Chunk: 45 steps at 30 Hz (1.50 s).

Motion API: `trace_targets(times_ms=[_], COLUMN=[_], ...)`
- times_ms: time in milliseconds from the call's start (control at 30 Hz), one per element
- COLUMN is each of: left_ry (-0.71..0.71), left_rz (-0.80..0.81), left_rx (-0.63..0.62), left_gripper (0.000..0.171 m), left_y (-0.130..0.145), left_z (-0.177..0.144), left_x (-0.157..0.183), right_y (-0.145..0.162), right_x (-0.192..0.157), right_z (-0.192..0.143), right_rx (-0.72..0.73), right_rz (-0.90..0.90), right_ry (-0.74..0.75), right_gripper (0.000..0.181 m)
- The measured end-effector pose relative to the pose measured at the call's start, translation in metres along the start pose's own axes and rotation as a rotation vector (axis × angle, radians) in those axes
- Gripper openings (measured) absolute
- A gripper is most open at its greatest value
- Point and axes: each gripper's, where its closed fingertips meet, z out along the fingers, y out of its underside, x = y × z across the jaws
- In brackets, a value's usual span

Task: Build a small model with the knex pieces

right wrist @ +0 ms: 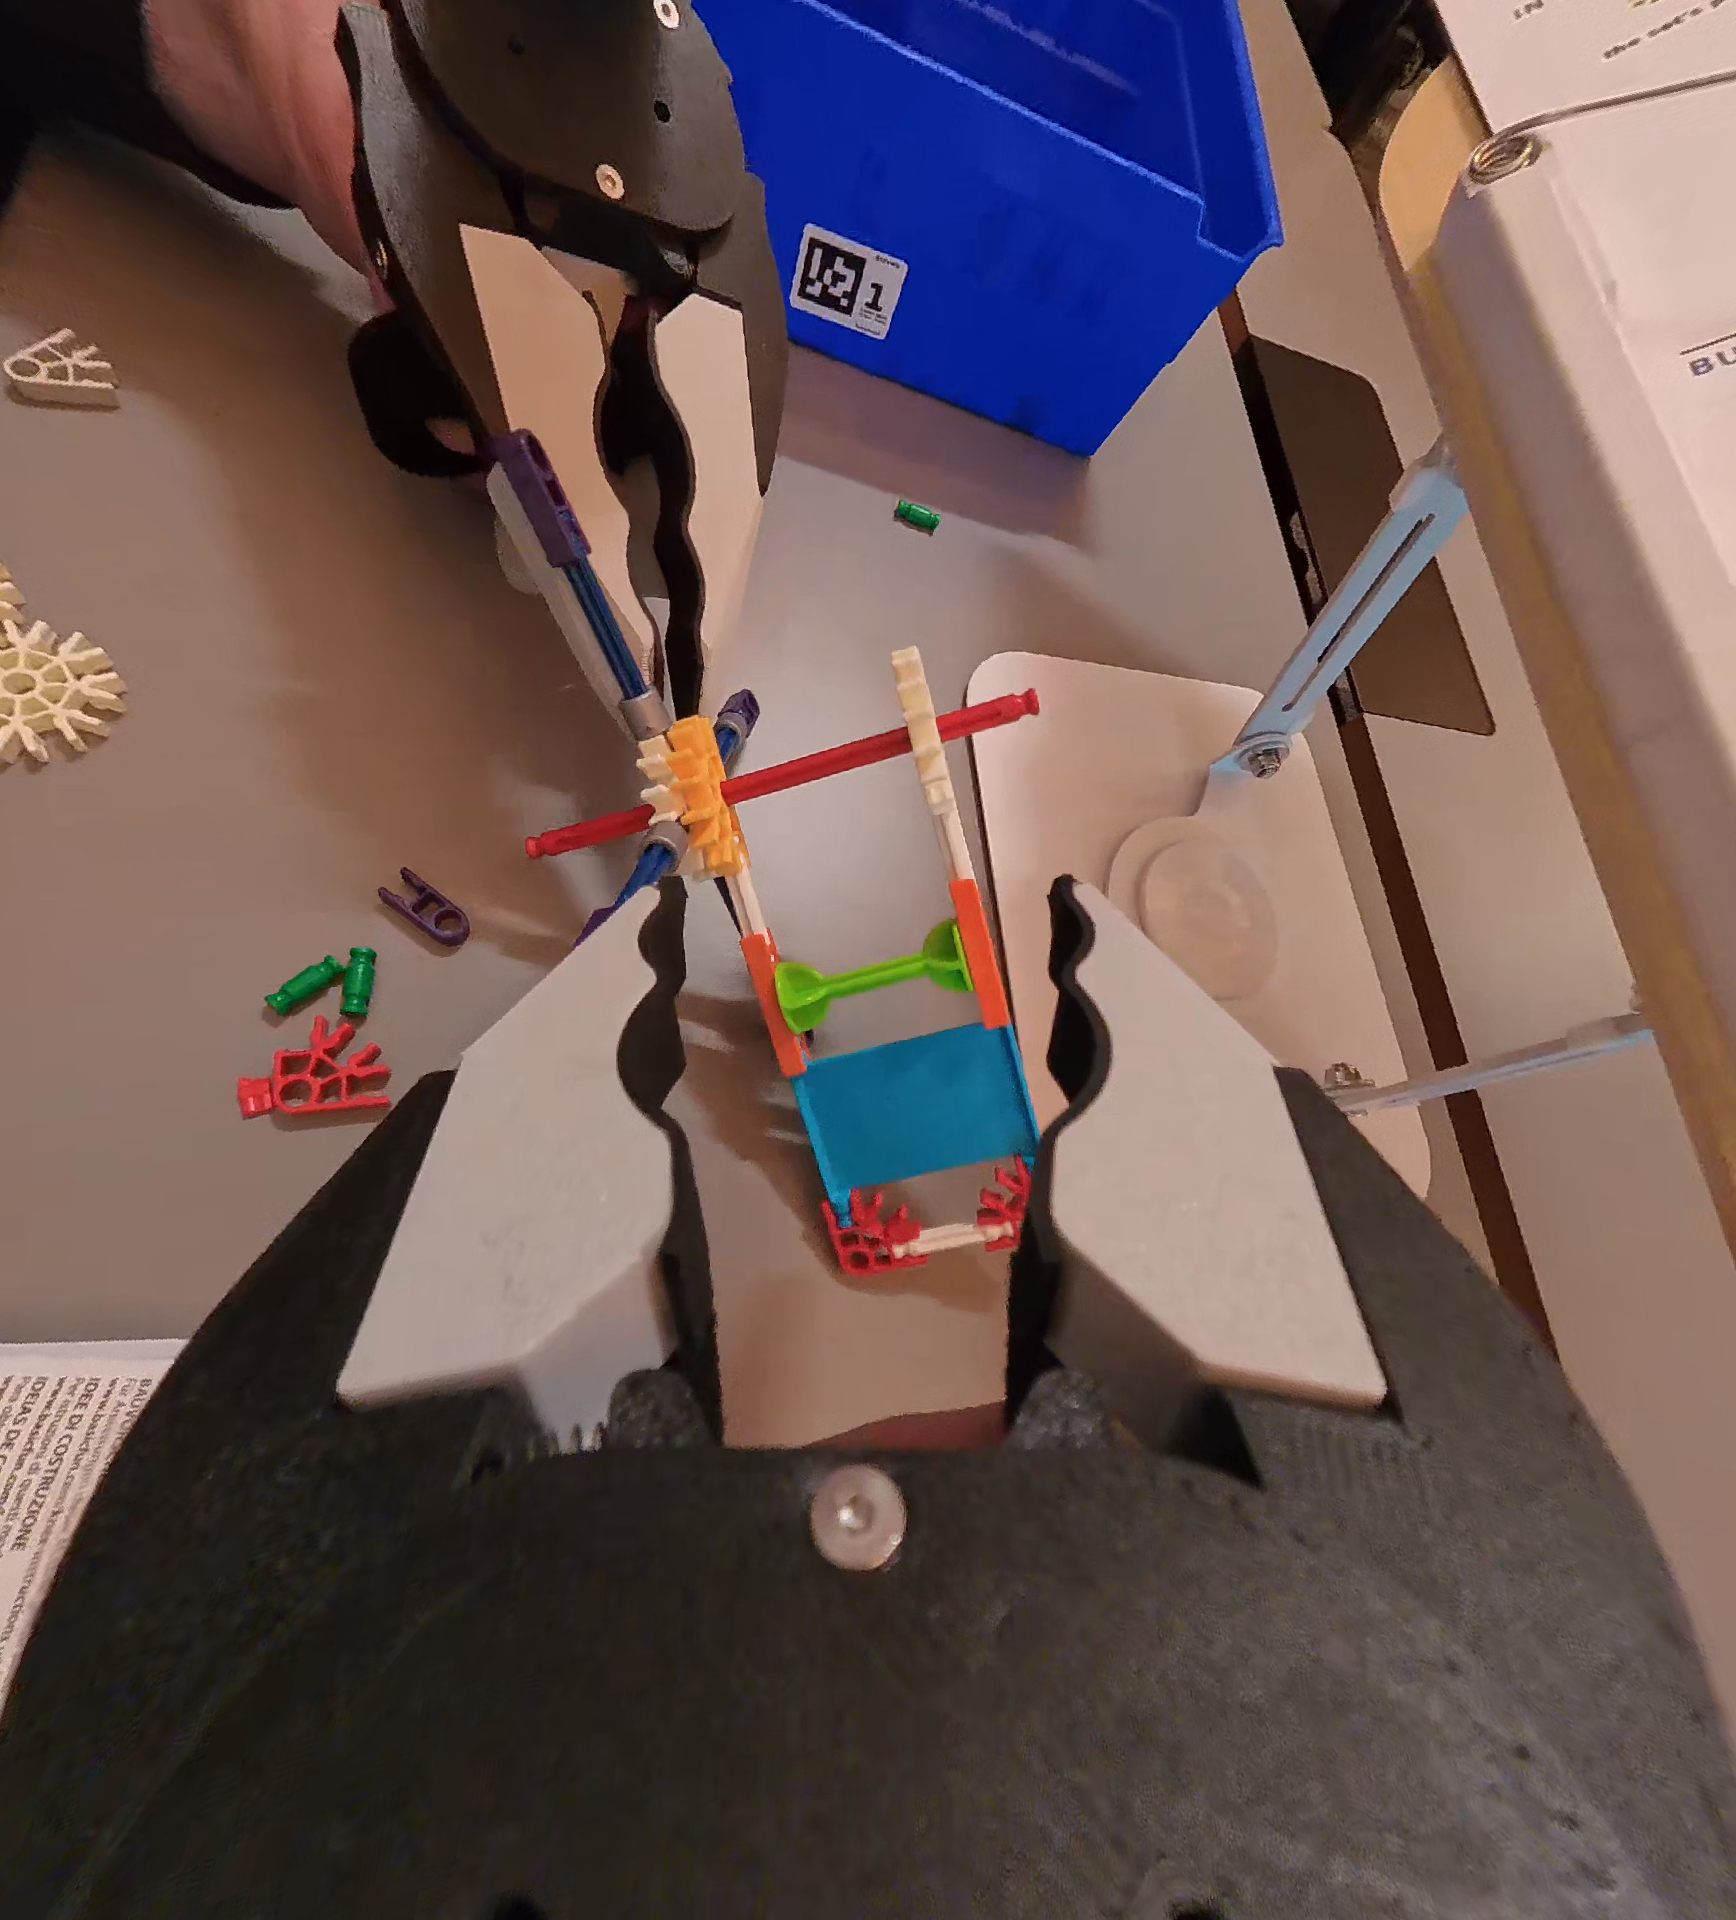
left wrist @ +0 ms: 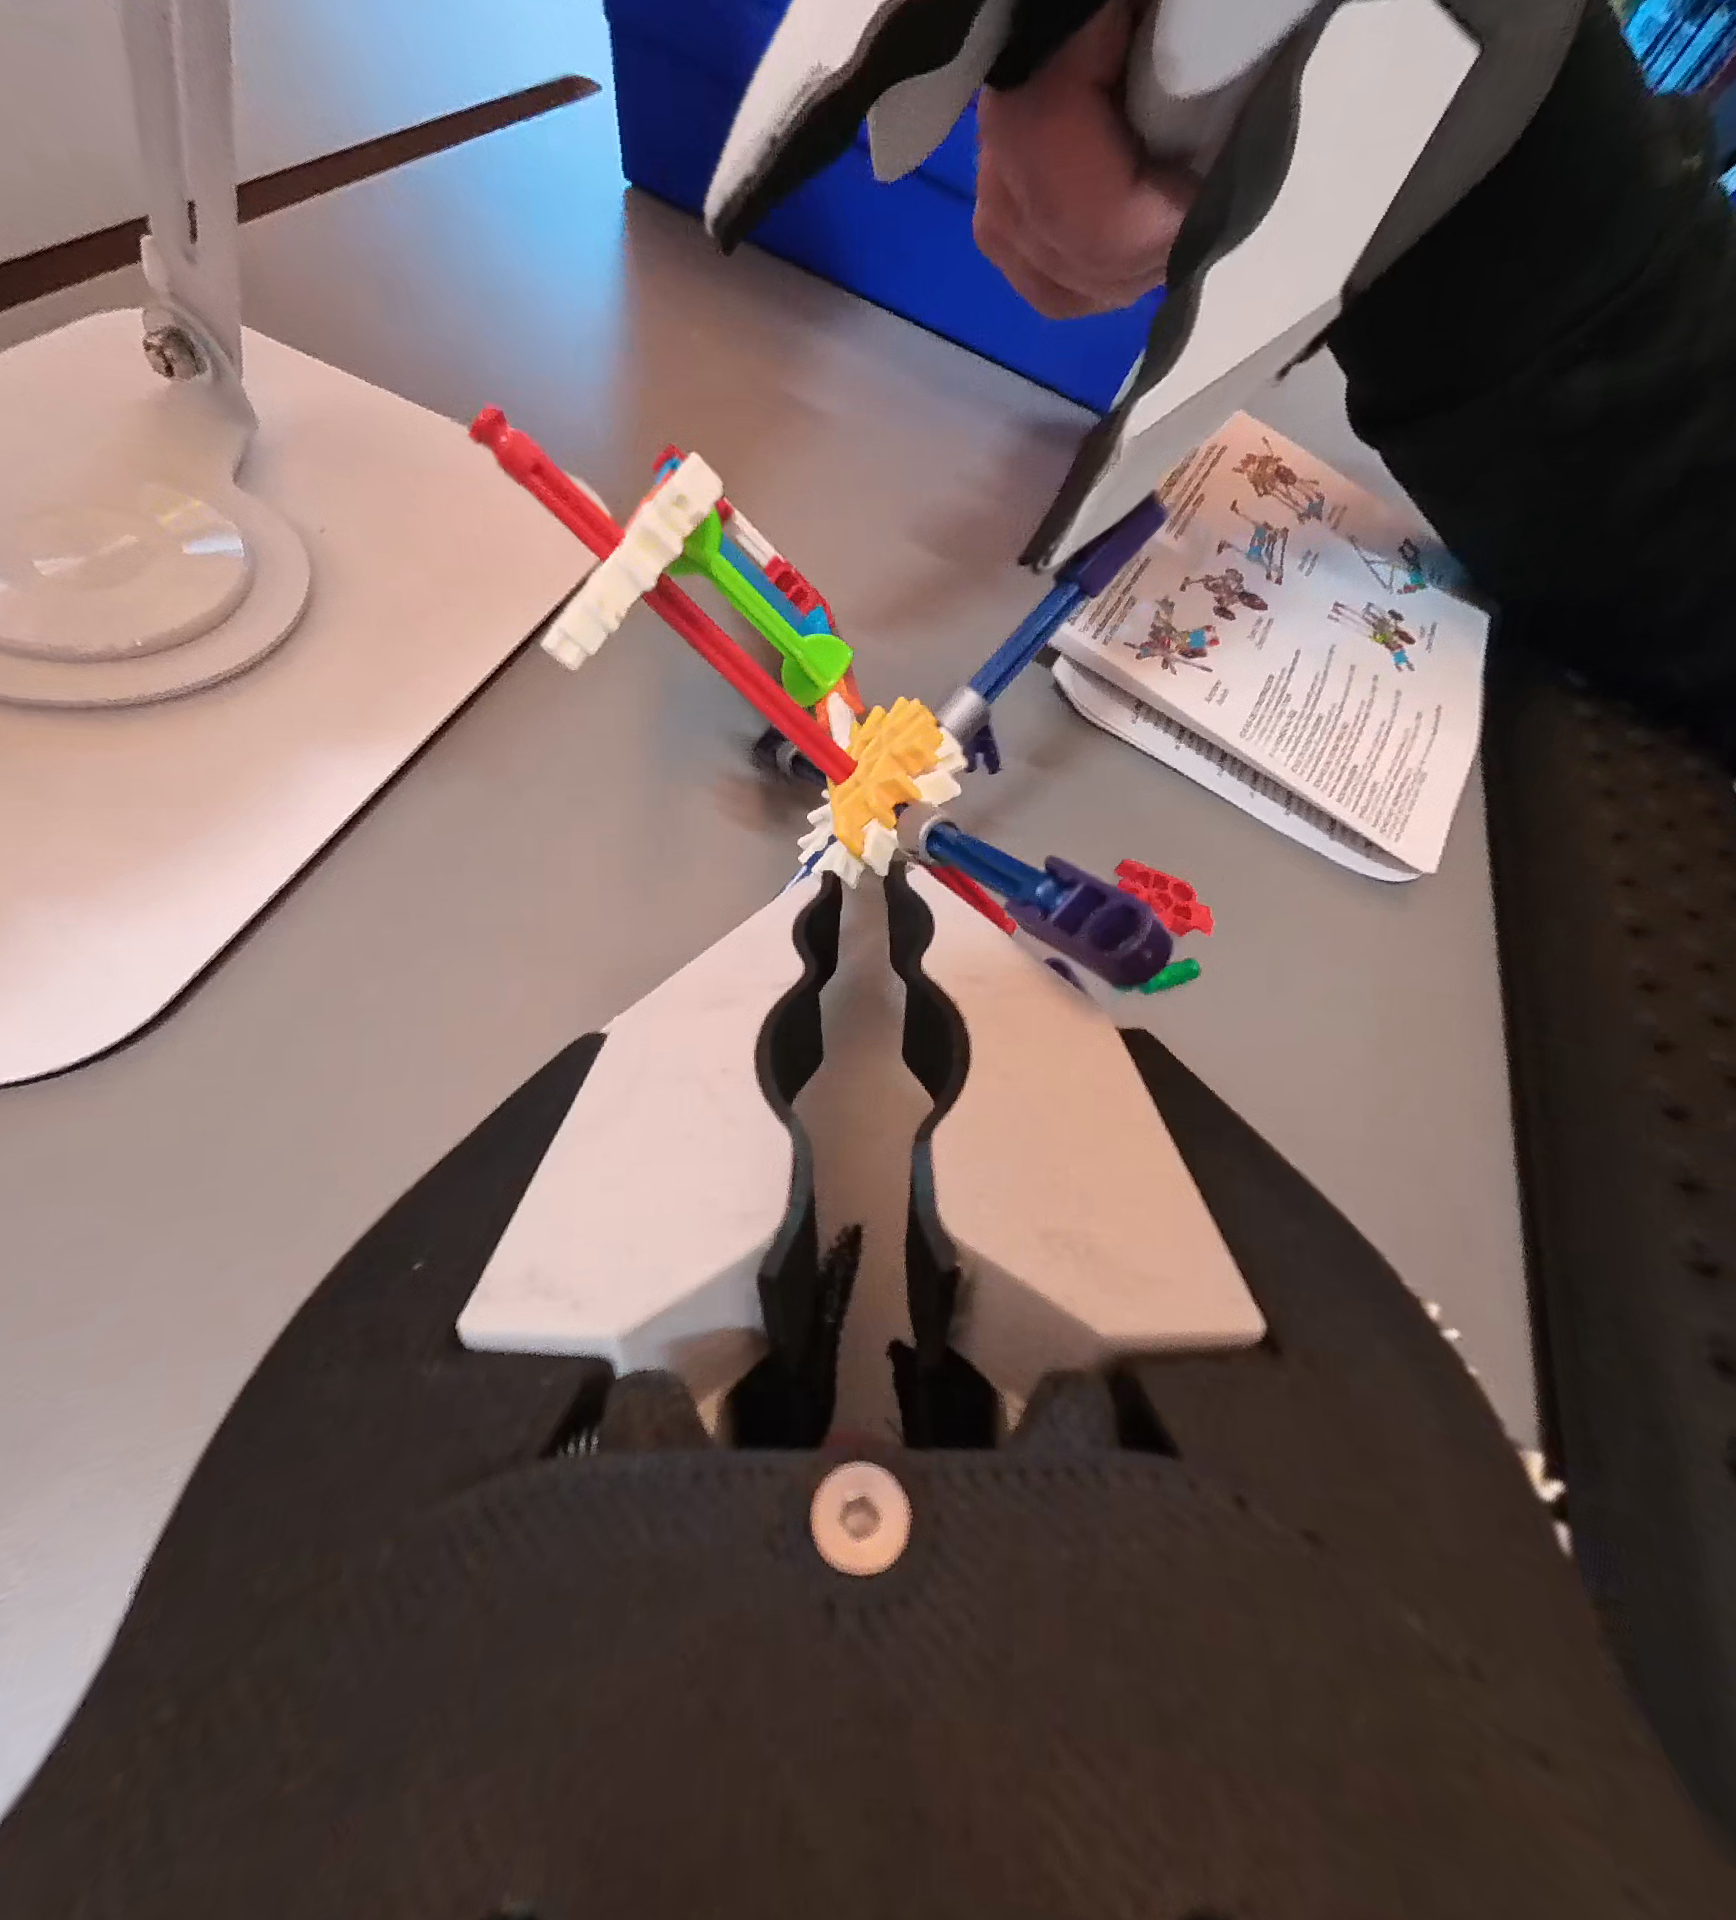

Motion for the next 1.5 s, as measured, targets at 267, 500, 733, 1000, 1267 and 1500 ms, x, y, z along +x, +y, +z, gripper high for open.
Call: trace_targets(times_ms=[267, 500, 733, 1000, 1267, 1500], left_ry=[0.036, 0.019, -0.005, -0.055, -0.063, -0.11], left_rz=[-0.128, -0.152, -0.099, 0.06, 0.069, 0.104], left_rx=[-0.002, 0.008, 0.005, -0.01, 0.025, 0.058], left_gripper=[0.0, 0.0, 0.002, 0.003, 0.0, 0.002], left_y=[0.001, 0.001, 0.0, -0.001, -0.008, -0.016], left_z=[0.0, 0.0, 0.001, 0.002, 0.006, 0.005], left_x=[-0.004, -0.011, -0.012, -0.006, -0.006, -0.009], right_y=[0.0, 0.003, 0.002, 0.004, 0.005, 0.008], right_x=[0.003, 0.003, 0.006, 0.011, 0.017, 0.017], right_z=[-0.003, -0.002, -0.006, -0.011, -0.016, -0.014], right_rx=[0.015, 0.008, 0.016, 0.028, 0.047, 0.05], right_rz=[0.027, 0.039, 0.058, 0.079, 0.101, 0.126], right_ry=[-0.001, -0.012, -0.01, -0.005, 0.002, -0.008], right_gripper=[0.069, 0.07, 0.069, 0.069, 0.068, 0.067])
